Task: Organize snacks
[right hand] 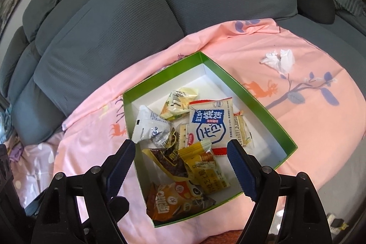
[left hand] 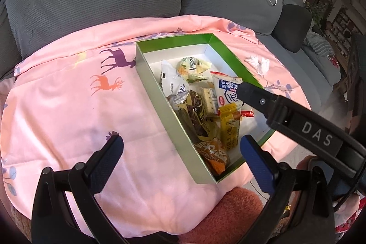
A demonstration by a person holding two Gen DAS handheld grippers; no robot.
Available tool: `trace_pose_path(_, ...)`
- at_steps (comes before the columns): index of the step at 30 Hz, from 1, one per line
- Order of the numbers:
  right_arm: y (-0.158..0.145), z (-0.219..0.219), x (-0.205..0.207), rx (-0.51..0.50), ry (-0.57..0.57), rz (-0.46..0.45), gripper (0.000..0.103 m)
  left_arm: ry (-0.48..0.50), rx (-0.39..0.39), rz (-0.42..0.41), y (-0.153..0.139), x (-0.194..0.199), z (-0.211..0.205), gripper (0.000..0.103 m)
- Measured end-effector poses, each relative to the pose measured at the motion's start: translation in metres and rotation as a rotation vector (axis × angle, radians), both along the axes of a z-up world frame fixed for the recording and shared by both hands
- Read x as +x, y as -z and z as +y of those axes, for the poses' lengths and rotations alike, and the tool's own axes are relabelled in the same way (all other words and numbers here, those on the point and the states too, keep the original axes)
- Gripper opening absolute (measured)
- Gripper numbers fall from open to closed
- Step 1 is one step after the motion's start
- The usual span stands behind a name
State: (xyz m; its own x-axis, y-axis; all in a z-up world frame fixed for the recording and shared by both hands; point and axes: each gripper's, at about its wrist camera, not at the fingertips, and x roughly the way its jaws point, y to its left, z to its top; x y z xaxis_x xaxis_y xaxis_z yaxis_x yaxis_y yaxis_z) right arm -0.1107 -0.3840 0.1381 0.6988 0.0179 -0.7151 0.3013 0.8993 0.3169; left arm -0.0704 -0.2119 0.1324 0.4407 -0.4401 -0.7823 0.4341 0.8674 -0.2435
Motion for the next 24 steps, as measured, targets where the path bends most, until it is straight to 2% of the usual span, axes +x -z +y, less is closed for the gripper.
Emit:
trace_pose_path(13,0.0034,0.0032,0.0039,-0.022,0.013,0.031,0.083,0.005,0.002,0.028,0.0067,0.0043,0.0035,0.102)
trace_pose_path(24,-0.0002,0.0062,0.0014,-0.044,0.025,0.029,0.083,0.006,-0.012,0.020,0.0037,0.0013,0.0085,0.102)
